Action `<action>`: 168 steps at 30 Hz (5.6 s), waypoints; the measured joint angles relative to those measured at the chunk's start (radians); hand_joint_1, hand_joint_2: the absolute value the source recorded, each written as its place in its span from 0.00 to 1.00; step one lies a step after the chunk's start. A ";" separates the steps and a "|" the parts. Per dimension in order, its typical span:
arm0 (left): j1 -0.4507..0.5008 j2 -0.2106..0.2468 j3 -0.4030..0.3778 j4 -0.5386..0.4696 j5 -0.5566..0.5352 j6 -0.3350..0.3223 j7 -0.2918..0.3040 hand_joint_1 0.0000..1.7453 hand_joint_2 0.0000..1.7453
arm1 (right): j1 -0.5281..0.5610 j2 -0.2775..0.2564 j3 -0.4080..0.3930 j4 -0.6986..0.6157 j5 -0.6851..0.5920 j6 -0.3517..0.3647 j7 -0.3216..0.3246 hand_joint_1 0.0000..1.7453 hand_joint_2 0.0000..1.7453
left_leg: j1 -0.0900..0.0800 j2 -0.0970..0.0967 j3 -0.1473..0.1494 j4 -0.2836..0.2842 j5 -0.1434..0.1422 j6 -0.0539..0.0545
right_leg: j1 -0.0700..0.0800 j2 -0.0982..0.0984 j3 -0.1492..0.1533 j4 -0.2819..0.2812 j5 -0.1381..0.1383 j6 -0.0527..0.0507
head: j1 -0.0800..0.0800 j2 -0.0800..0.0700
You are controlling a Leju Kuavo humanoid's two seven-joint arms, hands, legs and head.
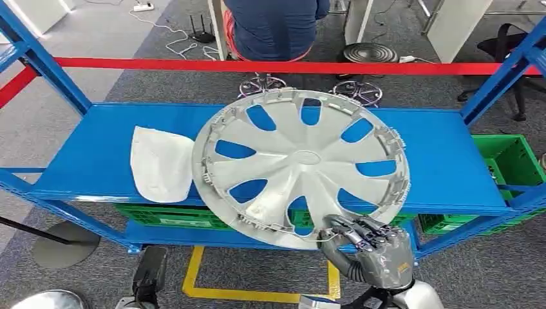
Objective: Take the parts from the cabinet and place them on the table.
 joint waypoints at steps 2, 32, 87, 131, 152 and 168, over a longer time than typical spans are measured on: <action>0.000 0.001 0.000 0.000 0.002 -0.011 -0.009 0.00 0.00 | 0.000 0.001 0.000 0.000 0.000 0.000 0.000 1.00 1.00 | 0.000 0.000 0.000 0.000 0.000 0.000 | 0.000 0.000 0.000 0.000 0.000 0.000 | 0.000 0.000; 0.028 -0.010 -0.128 -0.085 0.177 0.050 -0.062 0.00 0.00 | 0.005 0.001 0.000 0.000 -0.018 0.000 0.000 1.00 1.00 | 0.000 0.000 0.000 0.000 0.000 0.000 | 0.000 0.000 0.000 0.000 0.000 0.000 | 0.000 0.000; 0.024 0.013 -0.119 -0.042 0.238 0.162 -0.008 0.00 0.00 | 0.042 0.021 0.018 -0.003 -0.093 0.000 0.000 1.00 1.00 | 0.000 0.000 0.000 0.000 0.000 0.000 | 0.000 0.000 0.000 0.000 0.000 0.000 | 0.000 0.000; 0.025 0.014 -0.090 -0.038 0.254 0.196 -0.006 0.00 0.00 | 0.051 0.029 0.041 0.005 -0.147 0.000 0.000 1.00 1.00 | 0.000 0.000 0.000 0.000 0.000 0.000 | 0.000 0.000 0.000 0.000 0.000 0.000 | 0.000 0.000; 0.022 0.010 -0.050 -0.038 0.304 0.182 0.048 0.00 0.00 | 0.050 0.029 0.050 0.018 -0.150 0.000 0.000 1.00 1.00 | -0.004 0.000 -0.001 0.004 -0.002 0.003 | -0.005 0.000 0.000 -0.001 0.001 0.002 | 0.000 0.000; 0.013 -0.002 -0.039 -0.038 0.305 0.165 0.055 0.00 0.00 | 0.048 0.029 0.050 0.027 -0.147 0.000 0.000 1.00 1.00 | 0.009 0.009 -0.014 -0.001 0.025 0.031 | -0.016 -0.006 -0.053 0.165 -0.052 0.042 | 0.005 0.000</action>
